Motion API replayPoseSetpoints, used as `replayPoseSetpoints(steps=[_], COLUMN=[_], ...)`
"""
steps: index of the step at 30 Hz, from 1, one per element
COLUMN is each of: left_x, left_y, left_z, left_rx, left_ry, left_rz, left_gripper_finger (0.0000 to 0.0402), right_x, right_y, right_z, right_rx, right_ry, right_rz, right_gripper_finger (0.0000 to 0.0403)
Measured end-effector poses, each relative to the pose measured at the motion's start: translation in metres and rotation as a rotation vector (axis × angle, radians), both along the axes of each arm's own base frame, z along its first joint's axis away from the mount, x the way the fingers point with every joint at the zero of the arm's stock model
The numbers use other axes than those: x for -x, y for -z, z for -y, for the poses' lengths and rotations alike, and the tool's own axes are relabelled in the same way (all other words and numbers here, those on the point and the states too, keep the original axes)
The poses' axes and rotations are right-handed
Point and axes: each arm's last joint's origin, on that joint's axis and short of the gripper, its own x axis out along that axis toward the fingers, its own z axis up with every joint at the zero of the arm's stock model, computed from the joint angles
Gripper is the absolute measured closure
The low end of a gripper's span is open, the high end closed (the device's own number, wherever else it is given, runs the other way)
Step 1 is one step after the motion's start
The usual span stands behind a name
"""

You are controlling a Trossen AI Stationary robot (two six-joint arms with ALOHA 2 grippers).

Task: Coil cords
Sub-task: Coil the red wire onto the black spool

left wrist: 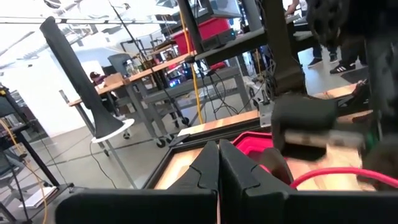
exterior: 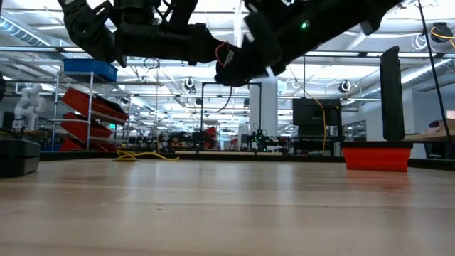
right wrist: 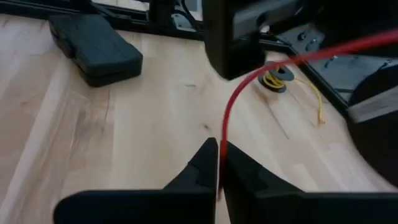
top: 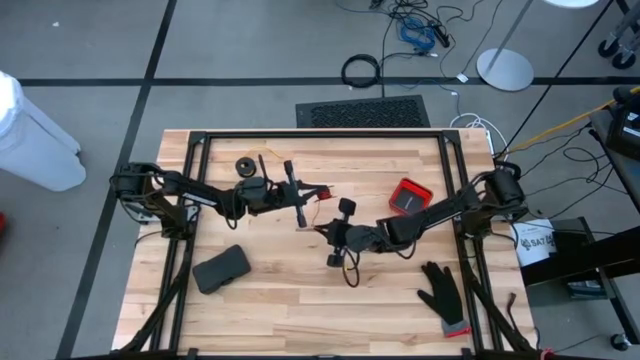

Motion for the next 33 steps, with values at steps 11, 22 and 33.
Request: replayPoseSetpoints(steps=[11,22,33], left_x=[0.000,0.000,-0.001], left_y=[0.000,-0.001,-0.003], left_z=[0.000,0.000,0.002], left_rx=[0.000,0.009,0.024], left_ry=[0.001,0.008,0.033], left_rz=[0.000,0.012,0.022], left_gripper_finger=[0.0401,0.0401,0.0401], right_x=[0.032,0.060,0.026], right_y=[-0.060,-0.053,-0.009], right_z=[0.000,0.033,0.058], right_rx=[0.057,-0.037,0.019], right_ry=[0.100,0.333,0.387], right_rz=[0.092,-0.105,-0.176], right_gripper_finger=[0.0402,0.0403,0.0403])
